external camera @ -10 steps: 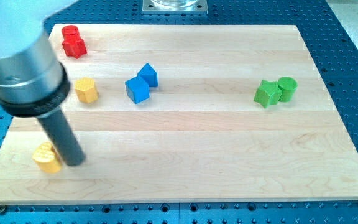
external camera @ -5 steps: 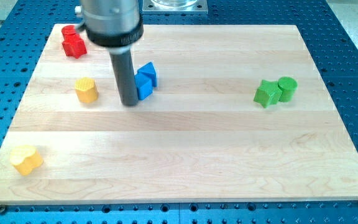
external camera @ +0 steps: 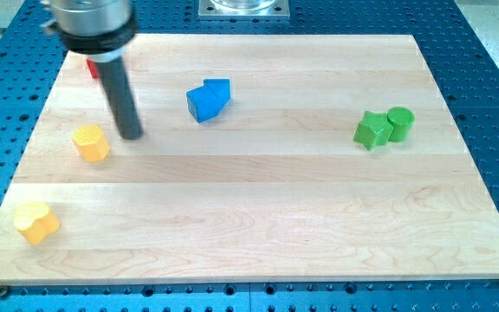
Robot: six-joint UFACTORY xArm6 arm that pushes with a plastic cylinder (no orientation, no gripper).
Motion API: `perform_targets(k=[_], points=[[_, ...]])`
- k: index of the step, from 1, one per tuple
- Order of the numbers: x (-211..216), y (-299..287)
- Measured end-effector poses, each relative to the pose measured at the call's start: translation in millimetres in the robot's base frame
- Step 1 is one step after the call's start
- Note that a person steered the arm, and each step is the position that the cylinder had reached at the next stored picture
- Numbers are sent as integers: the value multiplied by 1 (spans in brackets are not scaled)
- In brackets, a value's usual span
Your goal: Move the hexagon into the heart
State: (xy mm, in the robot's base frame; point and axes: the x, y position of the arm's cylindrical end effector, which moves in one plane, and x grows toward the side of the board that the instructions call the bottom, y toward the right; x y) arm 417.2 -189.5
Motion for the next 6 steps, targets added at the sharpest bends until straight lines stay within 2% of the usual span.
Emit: perform_targets(k=[1,2,3,4,5,6], points=[[51,-36],[99,-36],[67,-10],[55,-49],[87,-61],[101,-59]])
